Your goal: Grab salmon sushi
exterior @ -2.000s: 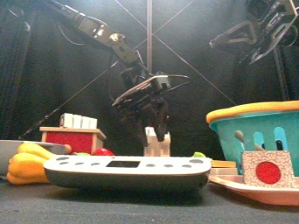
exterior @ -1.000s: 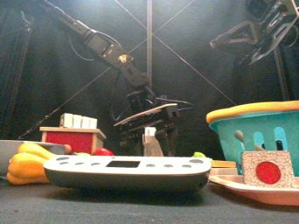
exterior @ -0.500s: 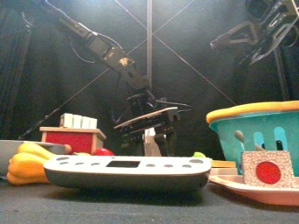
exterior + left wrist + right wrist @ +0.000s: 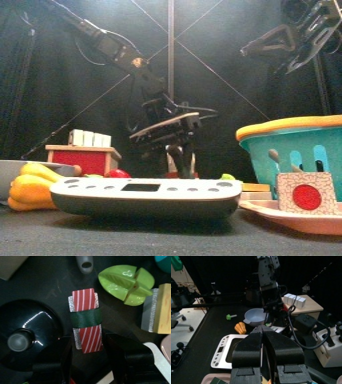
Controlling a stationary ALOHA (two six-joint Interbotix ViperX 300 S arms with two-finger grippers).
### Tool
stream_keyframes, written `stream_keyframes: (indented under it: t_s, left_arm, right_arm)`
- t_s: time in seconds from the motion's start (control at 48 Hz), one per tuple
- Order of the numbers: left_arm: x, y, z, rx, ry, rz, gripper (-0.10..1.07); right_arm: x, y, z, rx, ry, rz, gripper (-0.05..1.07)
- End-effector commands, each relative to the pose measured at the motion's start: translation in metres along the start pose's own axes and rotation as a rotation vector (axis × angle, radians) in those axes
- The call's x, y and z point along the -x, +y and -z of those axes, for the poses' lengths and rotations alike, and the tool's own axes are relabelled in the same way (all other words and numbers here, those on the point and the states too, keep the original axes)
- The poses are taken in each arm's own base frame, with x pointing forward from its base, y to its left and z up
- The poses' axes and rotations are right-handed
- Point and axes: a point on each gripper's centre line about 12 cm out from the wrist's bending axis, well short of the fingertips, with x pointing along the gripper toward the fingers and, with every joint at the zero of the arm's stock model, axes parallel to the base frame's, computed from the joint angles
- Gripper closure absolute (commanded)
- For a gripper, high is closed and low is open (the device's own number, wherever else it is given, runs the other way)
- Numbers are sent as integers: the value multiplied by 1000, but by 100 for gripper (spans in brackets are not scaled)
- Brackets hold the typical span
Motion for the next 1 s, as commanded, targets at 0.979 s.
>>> stream_keyframes:
  t_s: [0.979]
  left_arm:
    - [71, -7, 12, -195, -159, 40, 35]
  right_arm:
    - [0, -4, -4, -151, -15, 40, 100]
